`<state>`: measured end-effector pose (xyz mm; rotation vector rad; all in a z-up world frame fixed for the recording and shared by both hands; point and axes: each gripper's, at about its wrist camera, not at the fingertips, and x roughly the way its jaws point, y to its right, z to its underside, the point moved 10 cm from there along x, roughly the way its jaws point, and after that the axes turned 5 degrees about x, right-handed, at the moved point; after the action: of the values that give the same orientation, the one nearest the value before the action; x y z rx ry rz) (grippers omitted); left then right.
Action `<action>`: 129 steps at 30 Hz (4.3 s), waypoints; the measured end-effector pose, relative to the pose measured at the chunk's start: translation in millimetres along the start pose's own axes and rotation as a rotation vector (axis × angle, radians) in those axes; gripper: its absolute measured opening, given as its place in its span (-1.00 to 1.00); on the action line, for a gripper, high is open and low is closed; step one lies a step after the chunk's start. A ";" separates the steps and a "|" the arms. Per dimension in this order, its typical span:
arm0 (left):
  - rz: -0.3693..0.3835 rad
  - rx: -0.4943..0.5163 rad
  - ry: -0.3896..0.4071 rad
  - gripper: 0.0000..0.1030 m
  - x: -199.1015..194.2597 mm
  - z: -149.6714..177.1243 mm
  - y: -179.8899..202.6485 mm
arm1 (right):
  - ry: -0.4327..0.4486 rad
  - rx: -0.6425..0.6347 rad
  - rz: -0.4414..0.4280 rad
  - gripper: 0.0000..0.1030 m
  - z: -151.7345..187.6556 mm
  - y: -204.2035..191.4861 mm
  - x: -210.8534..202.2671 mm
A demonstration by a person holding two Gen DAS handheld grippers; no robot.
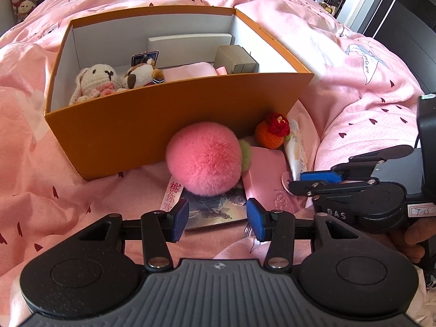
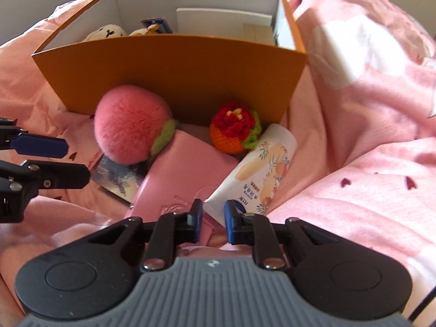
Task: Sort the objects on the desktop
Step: 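Grasp the pink card wallet with the left tool while the right tool grasps the lotion tube, then lift the wallet and lotion tube over the orange box with both tools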
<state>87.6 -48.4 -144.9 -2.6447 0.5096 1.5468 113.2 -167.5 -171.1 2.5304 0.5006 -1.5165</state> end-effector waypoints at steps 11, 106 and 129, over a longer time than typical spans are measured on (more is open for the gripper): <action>0.094 -0.029 0.027 0.06 1.6 -10.2 3.3 | 0.052 0.020 0.175 -0.75 -9.9 50.6 -14.9; 0.080 -0.142 0.244 -0.61 -48.4 -164.0 -79.2 | 0.462 0.000 -0.146 -0.96 -222.9 0.2 -85.0; 0.279 -0.479 0.048 -0.62 68.8 -140.1 -73.3 | 0.364 -0.057 -0.141 -0.96 -247.3 8.4 25.1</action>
<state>258.3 -24.2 -142.9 -3.0758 0.5980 1.8927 331.7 -97.3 -75.2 2.7864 0.7721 -1.0581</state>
